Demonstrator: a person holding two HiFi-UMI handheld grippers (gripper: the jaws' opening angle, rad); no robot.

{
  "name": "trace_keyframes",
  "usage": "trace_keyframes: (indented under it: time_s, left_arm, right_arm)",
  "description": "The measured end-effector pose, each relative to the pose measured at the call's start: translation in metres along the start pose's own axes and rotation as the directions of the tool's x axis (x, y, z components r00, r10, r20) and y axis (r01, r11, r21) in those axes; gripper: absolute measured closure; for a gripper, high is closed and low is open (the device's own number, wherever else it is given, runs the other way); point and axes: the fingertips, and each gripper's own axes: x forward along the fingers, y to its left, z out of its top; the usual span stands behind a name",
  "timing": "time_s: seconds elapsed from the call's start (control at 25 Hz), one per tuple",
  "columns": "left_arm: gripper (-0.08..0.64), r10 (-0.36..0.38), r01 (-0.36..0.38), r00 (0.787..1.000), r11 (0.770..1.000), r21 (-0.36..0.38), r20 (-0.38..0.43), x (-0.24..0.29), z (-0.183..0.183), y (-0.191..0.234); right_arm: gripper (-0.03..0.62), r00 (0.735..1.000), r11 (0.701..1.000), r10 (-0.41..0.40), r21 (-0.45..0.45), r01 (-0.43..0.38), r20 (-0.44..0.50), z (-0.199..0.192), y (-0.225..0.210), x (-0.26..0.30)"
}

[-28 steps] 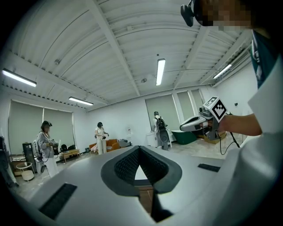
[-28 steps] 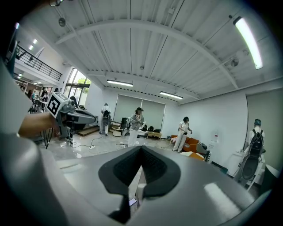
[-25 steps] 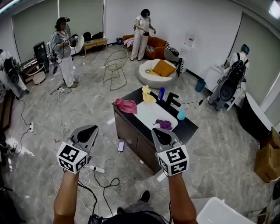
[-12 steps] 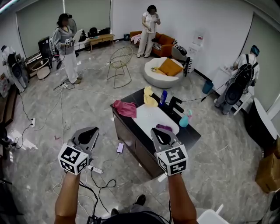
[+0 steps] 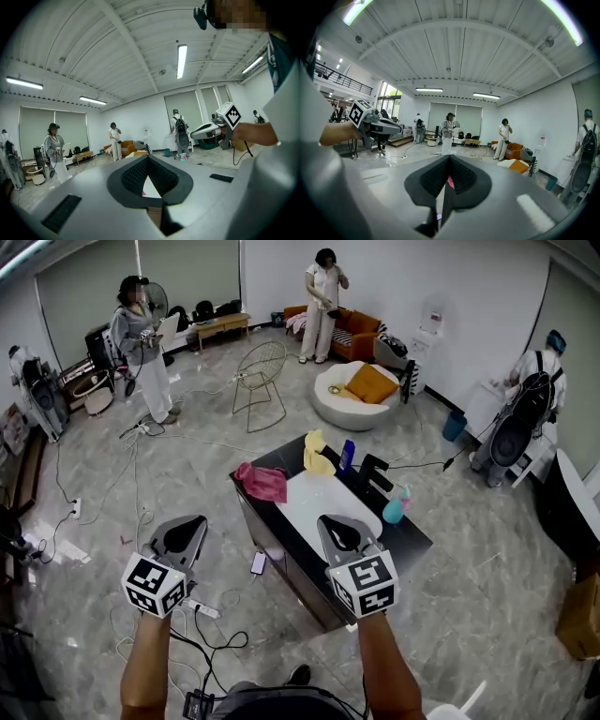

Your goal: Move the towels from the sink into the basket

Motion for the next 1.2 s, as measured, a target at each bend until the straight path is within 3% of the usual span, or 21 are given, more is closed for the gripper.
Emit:
trace_keyframes:
  time_s: [0.24,0.52,0.8,1.2]
  left_arm:
    - [0.554,-0.032,0.032,0.999,0.999,0.011,-0.013,0.037,-0.002,-0.007]
    - [0.554,-0.079,0.079,0.997,0.997,-0.005,0.023,0.084,0.009,0.014]
    - [0.554,-0.145,0.145,0.988,0.989,0.004,0.049,0.129,0.017,0.056]
    - [0.554,-0.203,0.204,0.978,0.979,0.000,0.055,0.167,0.000,0.140]
  right_arm:
    - [0.583,1.000,0.999,-0.015,0.028,0.015,-0.011,-0.016,-0.026,0.009]
    - [0.583,0.997,0.997,-0.070,0.019,0.071,-0.035,-0.015,-0.047,0.014]
    - [0.583,0.988,0.989,-0.147,0.022,0.148,-0.045,-0.006,-0.063,0.048]
    - [0.583,0.973,0.975,-0.221,0.023,0.223,-0.066,0.001,-0.062,0.121]
